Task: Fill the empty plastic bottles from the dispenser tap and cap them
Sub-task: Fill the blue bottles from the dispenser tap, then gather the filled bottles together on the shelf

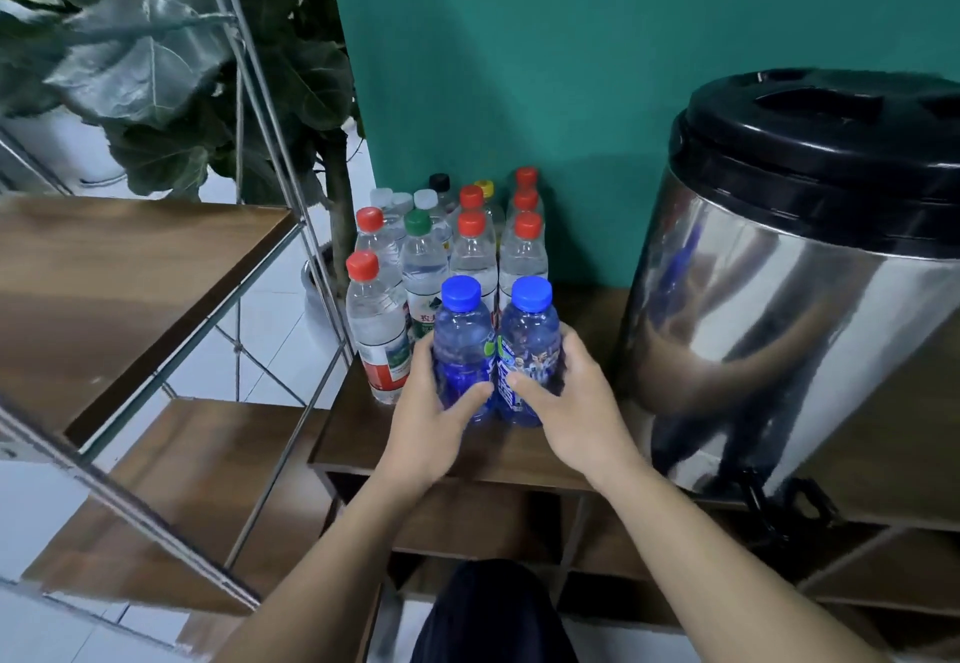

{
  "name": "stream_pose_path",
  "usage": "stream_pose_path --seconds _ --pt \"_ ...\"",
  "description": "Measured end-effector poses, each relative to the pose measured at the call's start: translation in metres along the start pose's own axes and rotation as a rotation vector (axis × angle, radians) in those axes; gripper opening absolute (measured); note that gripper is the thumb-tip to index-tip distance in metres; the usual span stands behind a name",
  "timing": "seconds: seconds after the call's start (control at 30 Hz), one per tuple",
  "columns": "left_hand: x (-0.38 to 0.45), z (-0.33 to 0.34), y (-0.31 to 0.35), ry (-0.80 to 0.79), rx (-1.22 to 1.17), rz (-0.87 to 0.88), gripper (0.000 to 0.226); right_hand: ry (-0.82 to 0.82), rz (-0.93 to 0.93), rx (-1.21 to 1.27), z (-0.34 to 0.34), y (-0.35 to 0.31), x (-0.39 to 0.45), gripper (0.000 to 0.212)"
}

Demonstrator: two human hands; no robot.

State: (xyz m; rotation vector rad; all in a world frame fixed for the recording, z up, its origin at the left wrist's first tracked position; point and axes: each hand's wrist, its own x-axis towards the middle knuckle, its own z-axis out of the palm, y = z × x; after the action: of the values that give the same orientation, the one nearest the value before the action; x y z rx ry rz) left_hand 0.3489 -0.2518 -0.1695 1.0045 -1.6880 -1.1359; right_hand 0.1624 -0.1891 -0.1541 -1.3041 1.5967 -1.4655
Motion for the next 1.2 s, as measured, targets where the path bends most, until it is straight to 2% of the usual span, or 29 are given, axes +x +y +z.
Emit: stream_pose_path --seconds 0.23,0.33,0.47,0.73,0.87,1.0,1.1,1.2 --pt "0.026 0.009 -0.023 0.031 -0.004 -0.004 0.076 0.042 -0.019 0.038 0.003 0.007 0.016 0.069" --pt "0.030 0.016 -0.026 0.104 0.021 -0.023 0.076 0.072 -0.049 -0.057 0.010 0.017 0.025 0.074" --pt "0.030 0.021 -0.015 0.155 0.039 -0.067 0.075 0.099 -0.011 -0.102 0.011 0.010 0.024 0.080" --pt "0.036 0.016 0.025 0.158 0.031 -0.267 0.079 -0.006 0.181 -0.195 -0.003 -0.006 0.033 0.085" --pt "0.032 -0.002 0.067 0.146 0.034 -0.348 0.079 -0.067 0.292 -0.175 -0.009 -0.046 0.031 0.084" --pt "0.023 -0.028 0.129 0.112 0.003 -0.367 0.075 -0.124 0.376 -0.074 -0.019 -0.101 0.016 0.095" --pt "0.021 -0.047 0.194 0.098 -0.033 -0.371 0.074 -0.148 0.292 -0.124 -0.035 -0.166 0.014 0.087" --pt "0.023 -0.069 0.261 0.135 -0.012 -0.324 0.075 -0.141 0.196 -0.110 -0.050 -0.236 0.018 0.091"
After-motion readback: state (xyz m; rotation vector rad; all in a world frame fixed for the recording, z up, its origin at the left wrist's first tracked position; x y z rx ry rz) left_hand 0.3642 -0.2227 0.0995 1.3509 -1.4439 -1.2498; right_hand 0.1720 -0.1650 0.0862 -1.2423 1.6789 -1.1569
